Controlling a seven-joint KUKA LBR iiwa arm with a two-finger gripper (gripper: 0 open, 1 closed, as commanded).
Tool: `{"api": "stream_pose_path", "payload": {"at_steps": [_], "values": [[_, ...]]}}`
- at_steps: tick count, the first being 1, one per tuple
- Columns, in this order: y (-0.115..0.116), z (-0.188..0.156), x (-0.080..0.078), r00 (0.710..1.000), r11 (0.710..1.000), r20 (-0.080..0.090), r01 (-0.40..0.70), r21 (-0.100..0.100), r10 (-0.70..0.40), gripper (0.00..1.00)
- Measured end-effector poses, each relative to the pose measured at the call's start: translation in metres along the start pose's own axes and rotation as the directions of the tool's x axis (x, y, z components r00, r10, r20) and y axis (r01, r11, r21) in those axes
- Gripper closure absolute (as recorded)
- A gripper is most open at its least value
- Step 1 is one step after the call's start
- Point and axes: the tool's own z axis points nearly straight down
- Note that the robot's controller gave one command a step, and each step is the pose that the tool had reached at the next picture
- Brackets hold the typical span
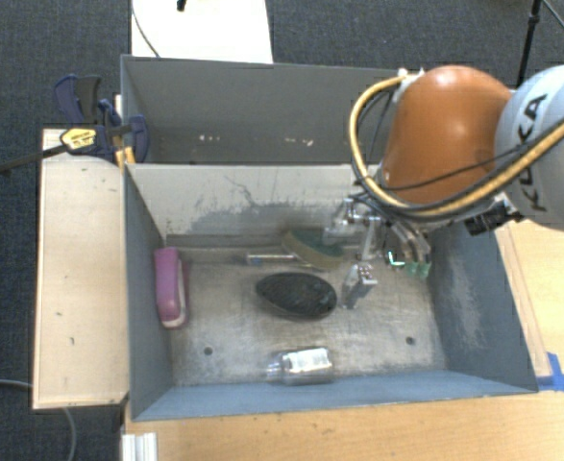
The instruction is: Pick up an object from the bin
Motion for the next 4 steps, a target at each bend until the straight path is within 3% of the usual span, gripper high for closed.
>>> {"api": "stream_pose_path", "payload": {"at_steps": [1,2,3,4], "values": [[0.072,0.163,-0.015,0.995,0.995,0.012,-0.098,-0.004,0.098,0.0],[0.006,0.133,-0.032,0.973,0.973,-0.001,-0.23,-0.001,0.23,0.0],[0.026,0.132,-0.032,0.911,0.911,0.0,-0.411,-0.002,0.411,0.0],[0.001,0.162,-0.03,0.898,0.898,-0.012,-0.44,-0.003,0.44,0.0]]}}
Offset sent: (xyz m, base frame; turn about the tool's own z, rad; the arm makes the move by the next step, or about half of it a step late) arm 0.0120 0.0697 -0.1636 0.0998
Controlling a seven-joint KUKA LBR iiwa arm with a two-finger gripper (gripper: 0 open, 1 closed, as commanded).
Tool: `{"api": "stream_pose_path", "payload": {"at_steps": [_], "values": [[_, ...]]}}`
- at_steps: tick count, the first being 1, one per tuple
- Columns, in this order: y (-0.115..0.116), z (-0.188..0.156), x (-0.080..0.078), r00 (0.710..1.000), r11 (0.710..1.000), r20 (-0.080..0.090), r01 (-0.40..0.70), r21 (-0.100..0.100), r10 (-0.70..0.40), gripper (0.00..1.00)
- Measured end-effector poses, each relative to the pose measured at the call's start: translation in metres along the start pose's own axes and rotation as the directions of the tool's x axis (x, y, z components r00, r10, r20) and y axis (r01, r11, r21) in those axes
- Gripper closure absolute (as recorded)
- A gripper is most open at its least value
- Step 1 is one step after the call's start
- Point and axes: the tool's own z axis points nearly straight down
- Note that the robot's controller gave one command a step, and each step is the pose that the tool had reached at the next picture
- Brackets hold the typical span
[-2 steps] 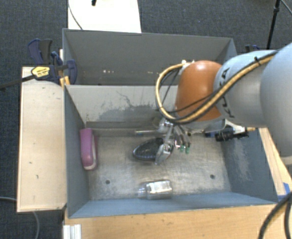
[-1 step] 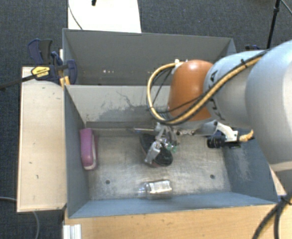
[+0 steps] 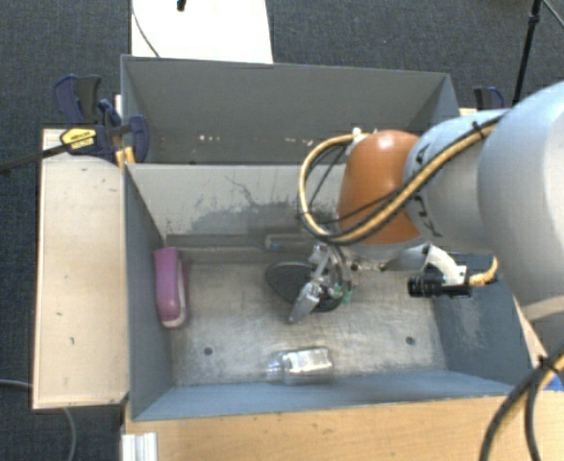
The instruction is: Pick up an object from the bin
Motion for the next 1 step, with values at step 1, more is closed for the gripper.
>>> {"api": "stream_pose_path", "payload": {"at_steps": [1], "values": [[-0.026,-0.001,-0.0037,0.993,0.993,0.013,-0.119,-0.004,0.119,0.0]]}}
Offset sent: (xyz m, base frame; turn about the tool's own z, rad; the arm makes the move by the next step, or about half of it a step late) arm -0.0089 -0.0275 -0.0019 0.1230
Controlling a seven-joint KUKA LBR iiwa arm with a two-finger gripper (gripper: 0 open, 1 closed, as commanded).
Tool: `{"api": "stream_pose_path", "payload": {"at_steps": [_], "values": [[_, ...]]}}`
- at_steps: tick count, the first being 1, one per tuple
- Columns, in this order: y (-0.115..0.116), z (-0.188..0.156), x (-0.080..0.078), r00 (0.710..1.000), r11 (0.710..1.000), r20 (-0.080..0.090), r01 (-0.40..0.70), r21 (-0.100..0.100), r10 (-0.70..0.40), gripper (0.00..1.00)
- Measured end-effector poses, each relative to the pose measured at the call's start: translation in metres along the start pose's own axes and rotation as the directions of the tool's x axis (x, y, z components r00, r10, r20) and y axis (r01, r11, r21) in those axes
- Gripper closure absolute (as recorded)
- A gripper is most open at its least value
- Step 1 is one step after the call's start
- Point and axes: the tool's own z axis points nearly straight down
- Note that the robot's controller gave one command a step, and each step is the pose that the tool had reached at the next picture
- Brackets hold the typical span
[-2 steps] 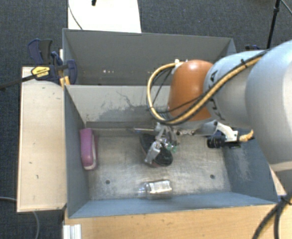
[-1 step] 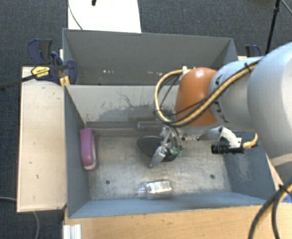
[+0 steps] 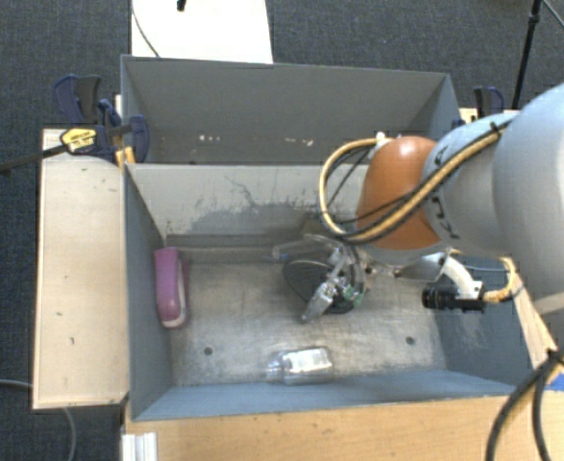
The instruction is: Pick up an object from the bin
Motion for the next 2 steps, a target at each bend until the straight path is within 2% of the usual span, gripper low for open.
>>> {"api": "stream_pose_path", "payload": {"at_steps": [1,2], "values": [[0.001,-0.002,-0.001,1.0,1.0,0.003,0.0,-0.003,0.0,1.0],[0.003,-0.12,-0.002,1.0,1.0,0.01,0.006,-0.001,-0.006,1.0]]}}
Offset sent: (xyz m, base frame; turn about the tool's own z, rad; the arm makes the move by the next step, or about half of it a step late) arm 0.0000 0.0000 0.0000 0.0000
